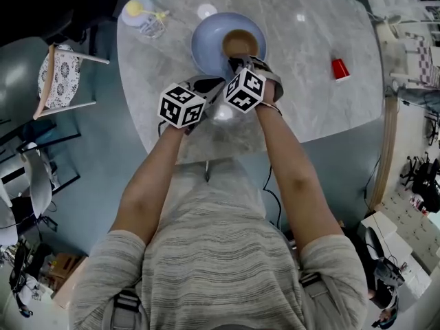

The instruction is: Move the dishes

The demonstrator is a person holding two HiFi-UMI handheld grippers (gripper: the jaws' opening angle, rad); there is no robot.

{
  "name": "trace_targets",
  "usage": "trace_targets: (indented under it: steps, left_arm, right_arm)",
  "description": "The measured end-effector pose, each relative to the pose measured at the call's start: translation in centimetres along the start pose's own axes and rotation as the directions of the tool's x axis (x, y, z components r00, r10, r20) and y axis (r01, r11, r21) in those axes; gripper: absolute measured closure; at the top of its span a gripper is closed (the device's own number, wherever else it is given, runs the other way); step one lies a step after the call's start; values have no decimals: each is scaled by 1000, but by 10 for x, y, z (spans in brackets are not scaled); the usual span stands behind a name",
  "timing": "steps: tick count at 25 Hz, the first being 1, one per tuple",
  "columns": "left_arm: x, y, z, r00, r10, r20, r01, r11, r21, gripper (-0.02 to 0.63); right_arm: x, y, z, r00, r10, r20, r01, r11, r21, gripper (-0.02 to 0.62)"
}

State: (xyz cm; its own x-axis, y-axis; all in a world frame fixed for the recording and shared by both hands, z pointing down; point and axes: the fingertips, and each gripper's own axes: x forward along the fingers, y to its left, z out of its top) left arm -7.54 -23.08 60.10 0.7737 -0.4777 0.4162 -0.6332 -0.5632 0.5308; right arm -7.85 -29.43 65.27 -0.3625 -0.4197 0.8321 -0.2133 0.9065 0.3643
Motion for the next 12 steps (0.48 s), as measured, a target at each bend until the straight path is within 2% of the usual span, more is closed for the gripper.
trace_targets:
  steps: [12]
  left_arm:
    - [-7, 12, -5, 1000, 10, -10, -11, 1000, -25, 580]
  right_arm:
    - [19, 8, 15, 999, 34, -6, -34, 997, -67, 566]
